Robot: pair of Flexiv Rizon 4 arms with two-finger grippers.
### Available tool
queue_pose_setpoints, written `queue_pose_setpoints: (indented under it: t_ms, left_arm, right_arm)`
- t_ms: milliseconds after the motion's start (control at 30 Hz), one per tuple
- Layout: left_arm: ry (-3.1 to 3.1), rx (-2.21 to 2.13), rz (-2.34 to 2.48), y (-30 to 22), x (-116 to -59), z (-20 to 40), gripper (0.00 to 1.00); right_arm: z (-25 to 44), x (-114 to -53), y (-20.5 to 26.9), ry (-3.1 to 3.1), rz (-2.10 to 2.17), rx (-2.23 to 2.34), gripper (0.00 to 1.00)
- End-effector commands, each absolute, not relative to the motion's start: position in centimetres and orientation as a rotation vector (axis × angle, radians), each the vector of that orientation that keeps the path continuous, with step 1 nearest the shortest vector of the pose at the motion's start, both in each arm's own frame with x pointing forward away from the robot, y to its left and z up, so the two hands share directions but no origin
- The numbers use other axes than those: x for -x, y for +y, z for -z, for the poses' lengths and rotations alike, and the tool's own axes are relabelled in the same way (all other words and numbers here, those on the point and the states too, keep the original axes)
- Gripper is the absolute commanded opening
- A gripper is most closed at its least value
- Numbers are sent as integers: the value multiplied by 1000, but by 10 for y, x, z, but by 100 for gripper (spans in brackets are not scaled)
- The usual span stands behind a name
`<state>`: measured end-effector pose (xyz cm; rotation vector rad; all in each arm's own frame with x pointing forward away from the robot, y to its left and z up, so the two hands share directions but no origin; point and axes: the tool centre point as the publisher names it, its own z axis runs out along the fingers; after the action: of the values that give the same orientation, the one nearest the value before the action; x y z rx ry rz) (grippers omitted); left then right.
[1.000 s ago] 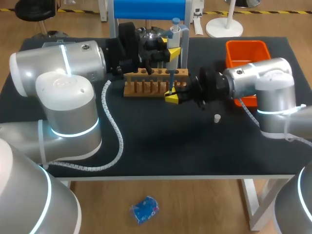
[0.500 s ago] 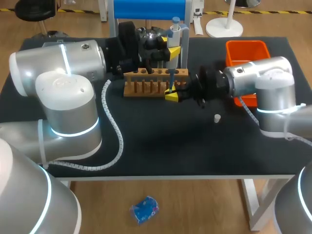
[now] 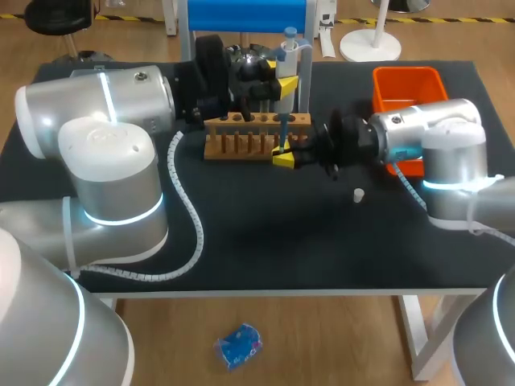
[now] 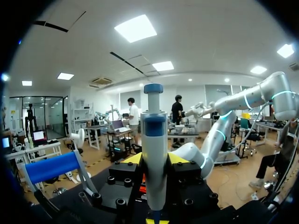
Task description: Invert the test tube, pick up the pipette, mount the tip to pipette, aspirate from beaker and dispense into the tube, eject the tip, return the pipette, and cap with the stopper.
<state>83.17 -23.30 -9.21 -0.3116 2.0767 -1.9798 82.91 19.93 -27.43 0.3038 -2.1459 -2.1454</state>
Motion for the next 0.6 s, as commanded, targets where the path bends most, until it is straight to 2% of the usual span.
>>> queue_pose_setpoints:
  t_ms: [33, 600]
  left_arm:
    - [2072, 315, 1980, -234, -832, 98, 0]
    - [2072, 315, 1980, -234, -832, 98, 0]
  right_arm:
    - [265, -828, 198, -2149, 2145, -302, 0]
    - [262, -827, 198, -2187, 2119, -338, 0]
